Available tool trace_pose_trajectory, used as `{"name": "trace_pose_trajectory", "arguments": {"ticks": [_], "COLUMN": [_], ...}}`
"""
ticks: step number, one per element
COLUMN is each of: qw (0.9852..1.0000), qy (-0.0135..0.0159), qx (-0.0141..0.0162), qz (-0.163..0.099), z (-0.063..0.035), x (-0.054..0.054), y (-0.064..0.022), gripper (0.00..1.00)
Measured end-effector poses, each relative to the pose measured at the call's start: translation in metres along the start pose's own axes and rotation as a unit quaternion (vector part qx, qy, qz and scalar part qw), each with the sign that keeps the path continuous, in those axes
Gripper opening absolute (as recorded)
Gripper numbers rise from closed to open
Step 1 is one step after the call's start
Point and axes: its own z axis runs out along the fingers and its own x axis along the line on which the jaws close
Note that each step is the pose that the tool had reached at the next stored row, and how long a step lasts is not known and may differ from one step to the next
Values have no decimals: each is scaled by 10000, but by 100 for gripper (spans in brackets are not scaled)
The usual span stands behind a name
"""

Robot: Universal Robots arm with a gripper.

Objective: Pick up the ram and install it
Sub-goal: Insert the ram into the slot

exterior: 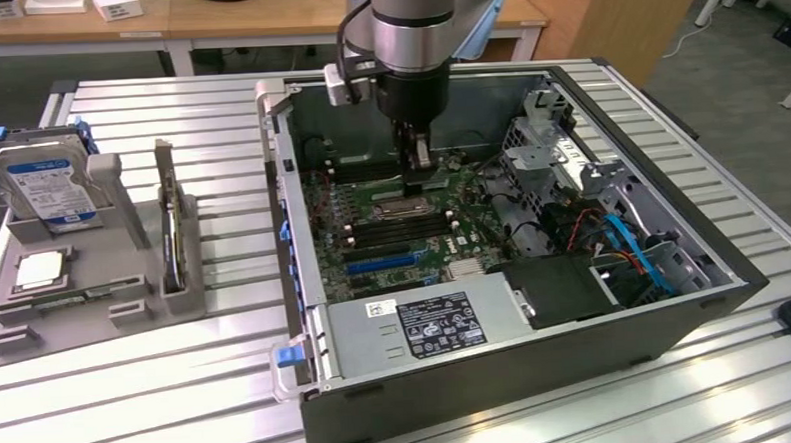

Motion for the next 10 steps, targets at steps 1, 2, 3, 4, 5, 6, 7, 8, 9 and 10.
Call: {"name": "trace_pose_trajectory", "arguments": {"ticks": [1, 2, 3, 4, 5, 6, 7, 8, 9, 10], "qw": [10000, 10000, 10000, 10000, 10000, 10000, 10000, 10000, 10000, 10000], "qy": [0, 2, 8, 9, 8, 8, 6, 8, 8, 9], "qx": [3, 4, 4, 4, 4, 4, 6, 4, 0, -3], "qz": [0, -2, -3, -2, -2, -2, -1, -1, -2, -3], "z": [10, 15, 15, 15, 15, 17, 26, 37, 49, 61], "x": [-1, -1, -1, -1, -1, -1, -3, -3, -4, -4], "y": [2, 3, 3, 3, 3, 3, 2, 2, 0, 1], "gripper": [14, 14, 14, 14, 14, 14, 14, 14, 14, 14]}}
